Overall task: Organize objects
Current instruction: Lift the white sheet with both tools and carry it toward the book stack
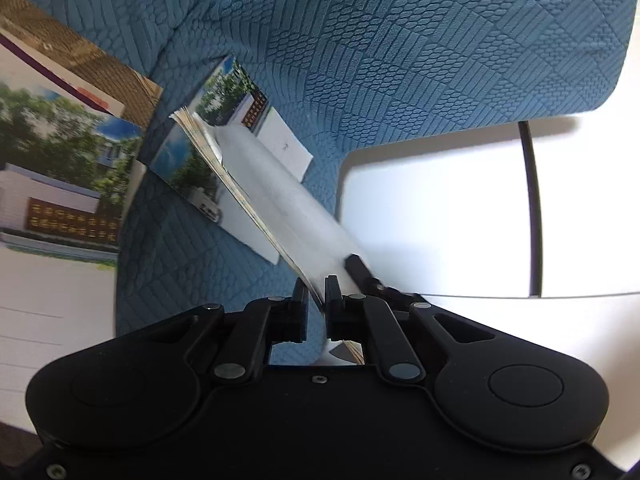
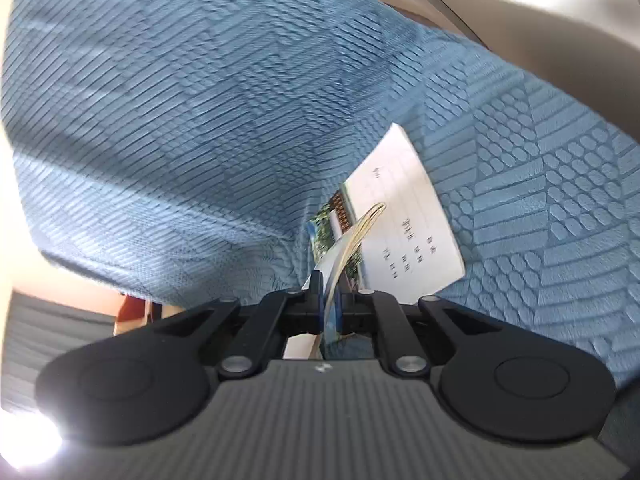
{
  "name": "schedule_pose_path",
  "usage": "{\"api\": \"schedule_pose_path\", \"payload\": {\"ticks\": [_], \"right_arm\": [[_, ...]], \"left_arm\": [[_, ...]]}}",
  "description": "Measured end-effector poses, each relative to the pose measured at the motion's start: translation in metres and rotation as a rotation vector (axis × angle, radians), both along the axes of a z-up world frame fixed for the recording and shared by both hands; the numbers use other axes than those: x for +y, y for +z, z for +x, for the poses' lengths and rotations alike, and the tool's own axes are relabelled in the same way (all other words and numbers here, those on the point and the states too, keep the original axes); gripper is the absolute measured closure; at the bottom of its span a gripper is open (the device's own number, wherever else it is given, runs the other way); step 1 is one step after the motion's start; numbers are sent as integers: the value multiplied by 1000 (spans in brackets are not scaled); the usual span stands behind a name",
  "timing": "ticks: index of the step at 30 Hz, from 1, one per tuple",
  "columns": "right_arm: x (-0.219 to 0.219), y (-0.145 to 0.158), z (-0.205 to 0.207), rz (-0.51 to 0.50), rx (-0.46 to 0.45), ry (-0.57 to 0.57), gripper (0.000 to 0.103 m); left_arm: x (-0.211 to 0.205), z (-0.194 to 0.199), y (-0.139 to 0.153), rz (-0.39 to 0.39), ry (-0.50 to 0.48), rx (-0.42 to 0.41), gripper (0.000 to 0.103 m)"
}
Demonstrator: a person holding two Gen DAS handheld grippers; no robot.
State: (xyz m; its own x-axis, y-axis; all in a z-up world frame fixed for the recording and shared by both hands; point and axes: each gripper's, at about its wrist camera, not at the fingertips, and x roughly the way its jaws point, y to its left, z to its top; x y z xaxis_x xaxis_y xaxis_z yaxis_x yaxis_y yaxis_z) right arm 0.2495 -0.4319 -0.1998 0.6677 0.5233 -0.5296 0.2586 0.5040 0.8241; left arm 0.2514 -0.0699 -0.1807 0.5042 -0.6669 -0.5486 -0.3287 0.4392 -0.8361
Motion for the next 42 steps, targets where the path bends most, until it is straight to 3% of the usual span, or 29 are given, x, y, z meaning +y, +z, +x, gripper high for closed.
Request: {"api": "schedule_pose_path", "payload": {"ticks": [6,18,26,34,42], "right_arm": [[27,38,-29,-107,-64,45,96],[83,113,-75,-308,-149,129,96],[114,146,-87,-344,-176,144,96],[146,166,-98,-379,-208,176,96],[172,162,-104,-397,-217,187,96]], "left_arm": [[15,-26,29,69,-11,-19,96],[42,-76,94,104,-13,-85,96],[66,-99,128,125,-8,-134,96],[90,-122,148,142,19,-185,96],[108,-131,147,197,16,-203,96]]}}
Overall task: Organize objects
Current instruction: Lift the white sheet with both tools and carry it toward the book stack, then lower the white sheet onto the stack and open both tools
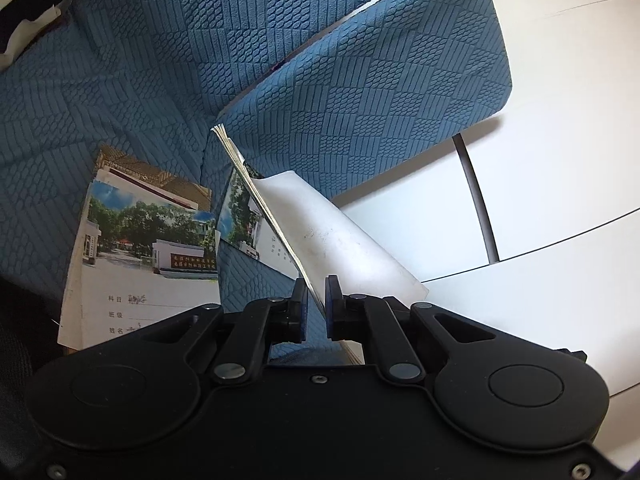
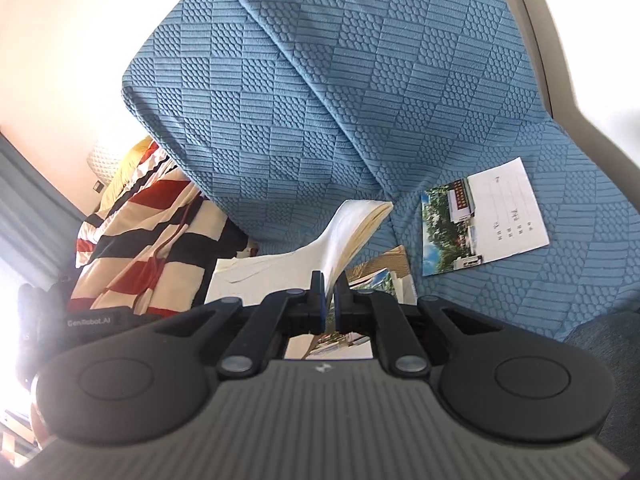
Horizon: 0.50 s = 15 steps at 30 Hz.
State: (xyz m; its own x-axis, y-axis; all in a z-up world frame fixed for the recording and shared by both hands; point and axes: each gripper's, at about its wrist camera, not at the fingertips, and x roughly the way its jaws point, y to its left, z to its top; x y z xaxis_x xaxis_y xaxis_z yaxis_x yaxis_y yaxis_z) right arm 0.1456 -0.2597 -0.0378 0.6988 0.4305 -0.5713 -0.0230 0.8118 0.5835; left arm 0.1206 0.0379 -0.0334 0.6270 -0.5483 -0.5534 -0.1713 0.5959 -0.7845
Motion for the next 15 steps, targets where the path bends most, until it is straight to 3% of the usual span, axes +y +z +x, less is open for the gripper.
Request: {"api": "schedule_pose_path", "payload": {"ticks": [7,15], "right_arm": [[21,-17,6,-21,12,22,96],[47,-48,18,-76,45,59,96]], "left_arm": [[12,-4,-18,40,21,0,96],[30,4,-64,65,38,49,95]]}}
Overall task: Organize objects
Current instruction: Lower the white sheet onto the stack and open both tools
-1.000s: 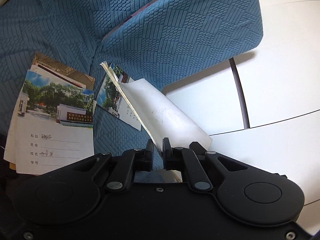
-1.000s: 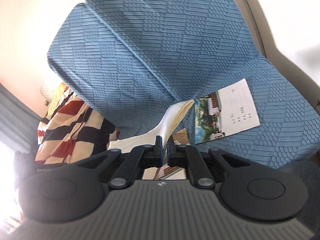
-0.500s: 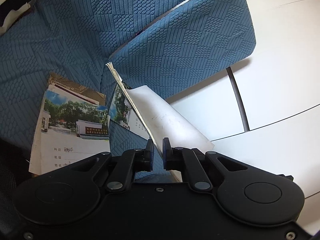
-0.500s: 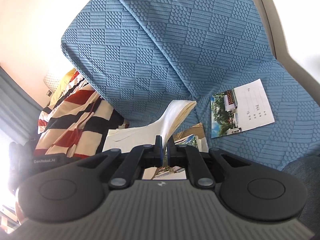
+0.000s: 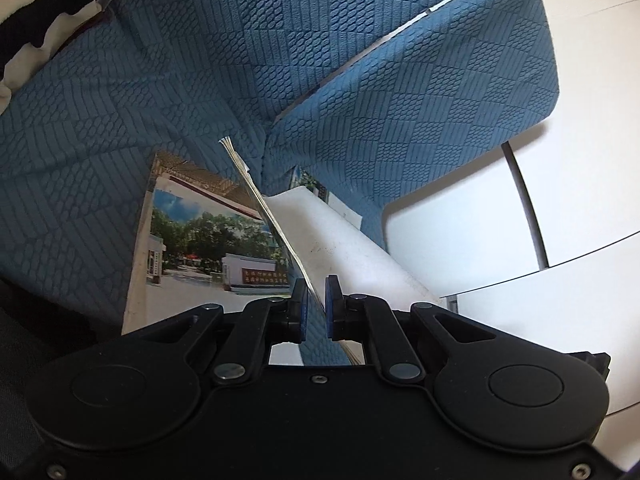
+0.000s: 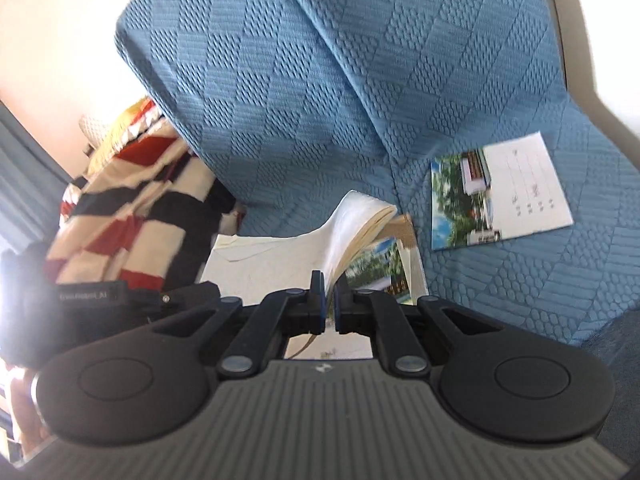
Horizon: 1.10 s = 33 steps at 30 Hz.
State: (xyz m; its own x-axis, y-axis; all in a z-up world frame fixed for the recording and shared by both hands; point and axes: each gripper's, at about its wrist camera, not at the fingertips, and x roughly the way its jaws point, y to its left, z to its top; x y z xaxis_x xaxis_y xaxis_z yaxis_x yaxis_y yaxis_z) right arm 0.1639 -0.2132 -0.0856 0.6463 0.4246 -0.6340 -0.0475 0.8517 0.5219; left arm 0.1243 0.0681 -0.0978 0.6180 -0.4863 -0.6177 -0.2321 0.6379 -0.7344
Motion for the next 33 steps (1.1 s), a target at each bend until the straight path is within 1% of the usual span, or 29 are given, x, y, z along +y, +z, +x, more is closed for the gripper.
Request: {"api": "schedule_pose_path", "payload": {"ticks": [2,6,9,13,19,23,29,31,33], "right_arm": [[6,-12,4,2,25,2,96],[25,-29,10,-55,49,27,96],[39,-35,9,-114,46,49,96],[48,-45,7,-148,52,59,95],[53,-64,3,-134,92,70,95],[56,-74,0,-119,127,67,95],[63,-91,0,-113,205,84,94],[64,-93,-1,-114,216,85,93],[66,-93,-1,-122,221,86,92]], "left_arm": [[4,2,-10,10,2,8,95],[11,4,-30,12,16,27,95],[16,6,-44,17,26,42,95],[23,6,-58,9,42,60,95],[25,3,-72,13,53,89,97],[24,2,-81,40,54,137,98],[21,-1,-90,77,50,171,98],[22,-1,-91,80,50,177,96],[23,0,-92,83,49,182,92]]}}
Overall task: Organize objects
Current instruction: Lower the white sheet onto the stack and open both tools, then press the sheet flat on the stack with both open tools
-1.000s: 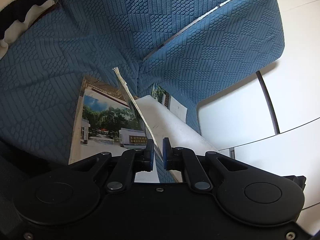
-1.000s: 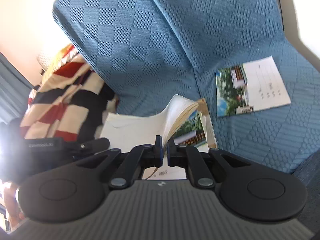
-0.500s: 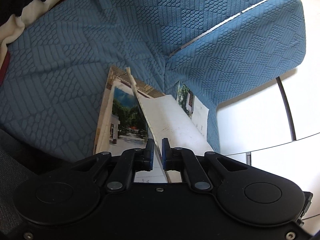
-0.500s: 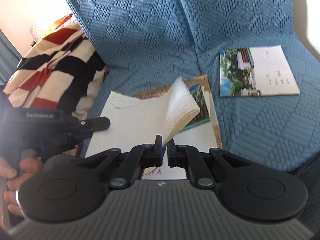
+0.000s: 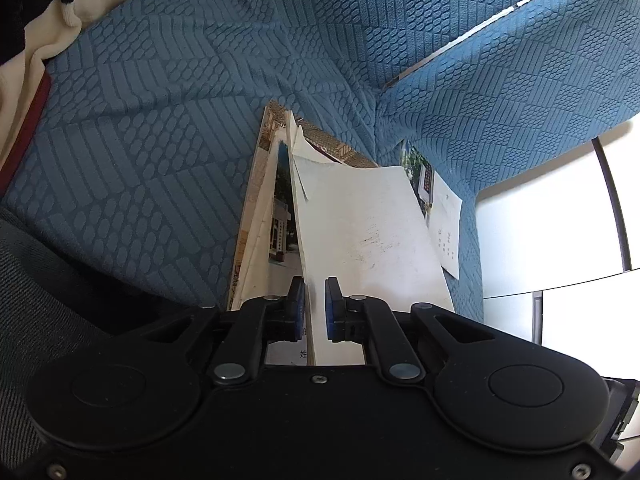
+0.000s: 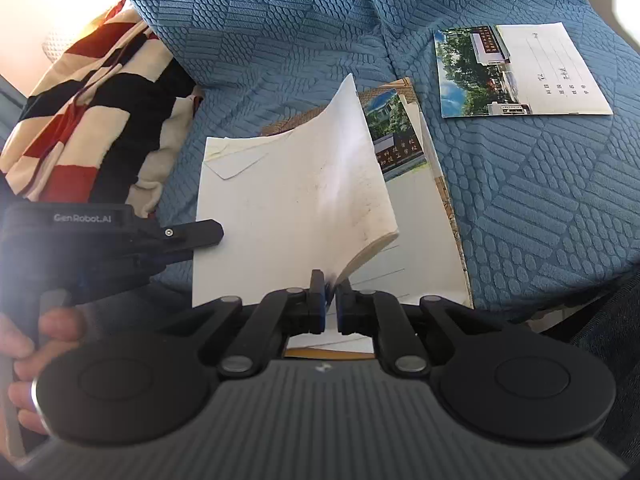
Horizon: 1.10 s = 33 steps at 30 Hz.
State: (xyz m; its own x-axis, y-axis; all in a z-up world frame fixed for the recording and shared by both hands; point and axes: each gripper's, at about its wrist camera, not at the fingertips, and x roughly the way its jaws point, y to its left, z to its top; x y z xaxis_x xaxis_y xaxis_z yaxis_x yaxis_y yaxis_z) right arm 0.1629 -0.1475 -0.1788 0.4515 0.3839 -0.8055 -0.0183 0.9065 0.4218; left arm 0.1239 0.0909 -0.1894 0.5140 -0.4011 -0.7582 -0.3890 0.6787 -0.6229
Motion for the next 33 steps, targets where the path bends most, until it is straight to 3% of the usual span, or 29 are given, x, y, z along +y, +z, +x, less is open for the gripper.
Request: {"api": "schedule_pose_path", "payload": {"ticks": [3,5,7,16,27,29,33], "right_arm": [[0,0,0,4,24,-1,85],[0,2,-1,2,45,5,63],[-2,4,-4,-11,62,9,54],[-17,23,-10,-135,-18,13,49],[-19,7,28,-198,-100,42,51],[-18,1,30,-200,-89,42,61],[-17,-4,29,-219,-84,52,65]], "left_arm": [[1,-1,4,10,-5,-15,77],[2,-2,7,17,-5,-26,73],[2,-5,9,22,-6,-30,72],[-6,-9,6,82,4,-13,66],[-24,6,-6,217,-14,8,60],[-26,7,-6,235,-23,0,60],[-30,9,-5,256,-36,-10,58]]}}
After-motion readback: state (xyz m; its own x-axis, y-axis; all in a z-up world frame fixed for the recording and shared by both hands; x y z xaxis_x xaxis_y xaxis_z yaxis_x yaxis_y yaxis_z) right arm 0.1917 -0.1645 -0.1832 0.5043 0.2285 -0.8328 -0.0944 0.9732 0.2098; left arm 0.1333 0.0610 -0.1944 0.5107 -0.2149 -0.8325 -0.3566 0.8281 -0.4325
